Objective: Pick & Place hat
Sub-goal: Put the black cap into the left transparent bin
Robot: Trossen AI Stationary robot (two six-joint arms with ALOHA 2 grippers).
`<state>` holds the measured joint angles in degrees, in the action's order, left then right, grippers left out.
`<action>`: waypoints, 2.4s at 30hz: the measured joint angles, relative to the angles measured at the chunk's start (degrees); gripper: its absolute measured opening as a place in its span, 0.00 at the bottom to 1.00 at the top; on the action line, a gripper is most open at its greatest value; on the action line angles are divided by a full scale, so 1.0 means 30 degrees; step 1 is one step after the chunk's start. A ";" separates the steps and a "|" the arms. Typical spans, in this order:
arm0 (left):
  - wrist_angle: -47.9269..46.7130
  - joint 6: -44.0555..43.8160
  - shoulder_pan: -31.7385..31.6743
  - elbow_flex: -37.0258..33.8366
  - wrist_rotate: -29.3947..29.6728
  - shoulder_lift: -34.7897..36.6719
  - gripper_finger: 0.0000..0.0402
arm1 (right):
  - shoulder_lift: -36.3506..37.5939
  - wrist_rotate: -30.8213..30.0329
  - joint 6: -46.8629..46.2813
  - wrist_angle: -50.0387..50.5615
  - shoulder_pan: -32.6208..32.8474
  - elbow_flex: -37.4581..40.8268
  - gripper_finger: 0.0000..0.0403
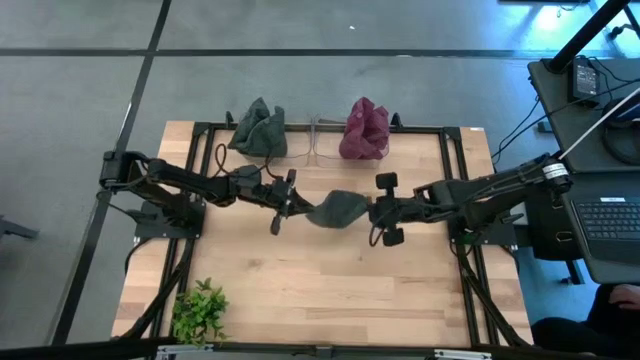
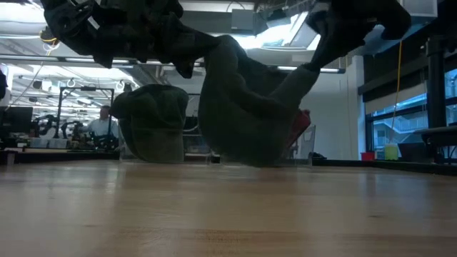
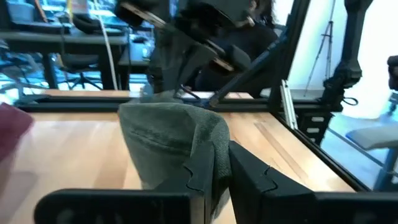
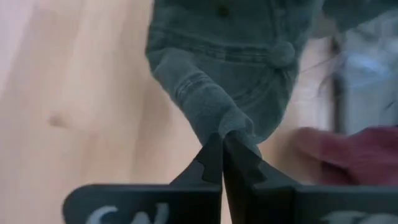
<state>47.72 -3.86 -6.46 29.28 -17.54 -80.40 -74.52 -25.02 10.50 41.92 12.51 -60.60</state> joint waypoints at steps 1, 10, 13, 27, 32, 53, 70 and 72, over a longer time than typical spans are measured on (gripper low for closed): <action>-0.0005 0.0000 -0.0135 0.0000 0.0000 0.0127 0.09 | 0.0007 -0.0336 0.0652 0.0050 0.0154 -0.0021 0.00; -0.0014 0.0036 -0.0225 0.0000 -0.0323 0.0321 0.13 | -0.0066 -0.3417 0.2699 0.0676 0.1320 -0.0021 0.00; 0.0002 0.0044 -0.0219 0.0000 -0.0054 0.0321 0.15 | -0.0066 -0.3453 0.2313 0.0700 0.1419 -0.0021 0.00; 0.0475 -0.1223 -0.0222 0.0029 0.4365 0.0321 0.48 | -0.0187 -0.3467 0.3703 0.0562 0.1414 -0.0021 0.00; -0.2069 -0.0769 -0.0476 0.1676 0.4385 0.0314 0.52 | -0.1054 -0.3633 0.7576 -0.0017 0.1414 -0.0021 0.00; -1.4352 0.3887 -0.0525 0.8051 0.2628 0.0314 0.53 | -0.6186 -1.2972 2.7234 -0.7016 0.3748 -0.0013 0.00; -1.6685 0.4304 -0.0525 0.8051 0.1631 0.0299 0.53 | -0.6273 -1.2663 3.2604 -1.3530 0.4109 -0.0006 0.00; -1.6646 0.4037 -0.0525 0.8051 0.1843 0.0146 0.53 | -0.6273 -1.2662 3.2611 -1.3619 0.4109 -0.0006 0.00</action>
<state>-2.22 8.25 -8.03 53.43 -12.01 -79.96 -93.34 -63.00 108.33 1.06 24.84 -60.62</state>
